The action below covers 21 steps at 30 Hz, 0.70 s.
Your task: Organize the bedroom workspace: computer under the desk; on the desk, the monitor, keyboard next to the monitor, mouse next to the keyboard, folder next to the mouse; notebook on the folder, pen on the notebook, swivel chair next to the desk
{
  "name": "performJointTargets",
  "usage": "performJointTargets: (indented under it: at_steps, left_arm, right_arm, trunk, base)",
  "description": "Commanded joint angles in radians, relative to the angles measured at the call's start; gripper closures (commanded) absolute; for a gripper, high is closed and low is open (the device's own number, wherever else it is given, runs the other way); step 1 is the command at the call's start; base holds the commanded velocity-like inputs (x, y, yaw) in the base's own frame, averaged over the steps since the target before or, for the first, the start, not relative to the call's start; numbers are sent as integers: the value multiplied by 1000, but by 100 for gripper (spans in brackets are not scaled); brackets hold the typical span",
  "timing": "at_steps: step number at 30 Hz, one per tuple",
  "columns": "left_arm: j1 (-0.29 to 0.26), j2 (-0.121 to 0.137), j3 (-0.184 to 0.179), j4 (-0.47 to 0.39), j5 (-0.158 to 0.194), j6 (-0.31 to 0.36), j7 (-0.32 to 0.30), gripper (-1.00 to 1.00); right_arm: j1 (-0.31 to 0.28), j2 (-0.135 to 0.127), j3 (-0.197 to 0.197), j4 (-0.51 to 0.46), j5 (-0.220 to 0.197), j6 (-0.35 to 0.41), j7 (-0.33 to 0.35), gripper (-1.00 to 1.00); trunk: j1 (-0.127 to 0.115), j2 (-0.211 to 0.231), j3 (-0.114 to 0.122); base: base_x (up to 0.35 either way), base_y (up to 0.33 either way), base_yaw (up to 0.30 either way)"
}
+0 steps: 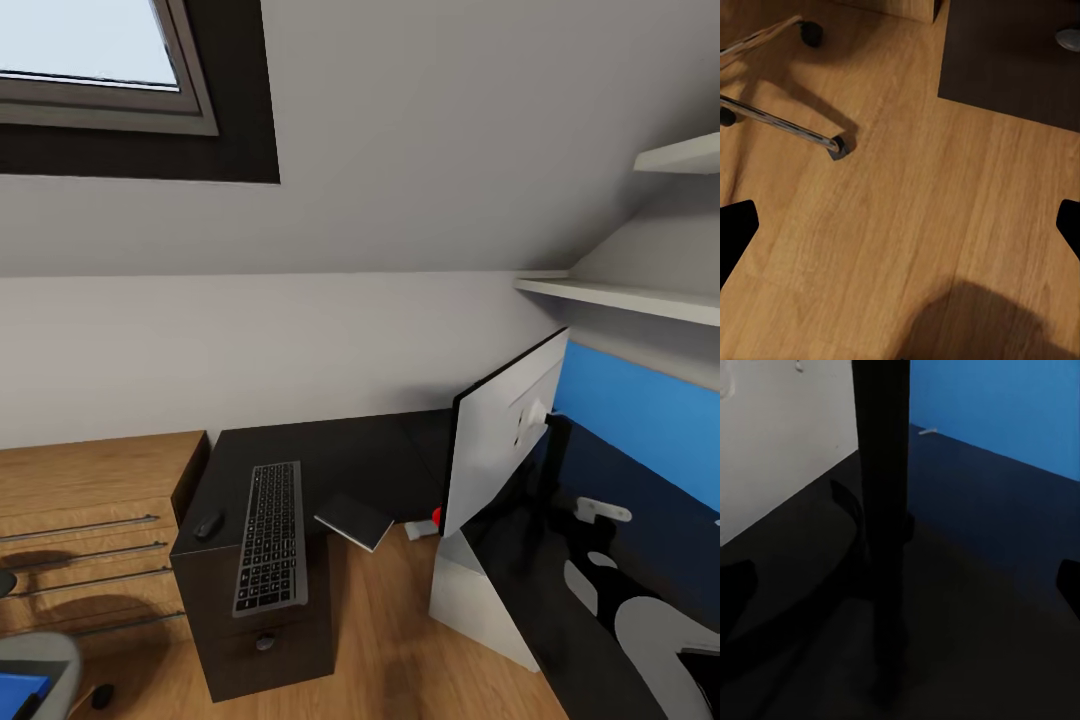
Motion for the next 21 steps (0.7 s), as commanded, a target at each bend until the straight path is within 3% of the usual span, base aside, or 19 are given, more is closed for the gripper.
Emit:
performJointTargets:
  at_steps: [1,21]
  left_arm:
    - [-1,0,0,1,5,-3,1,-100]
    - [-1,2,0,4,8,-4,3,-100]
  right_arm:
    - [-1,1,-4,1,-3,-5,3,-100]
    - [-1,18,-1,1,-2,-7,1,-100]
  trunk:
    - [0,-1,-1]
    - [0,-1,-1]
  base:
    - [1,0,0]
    - [0,0,0]
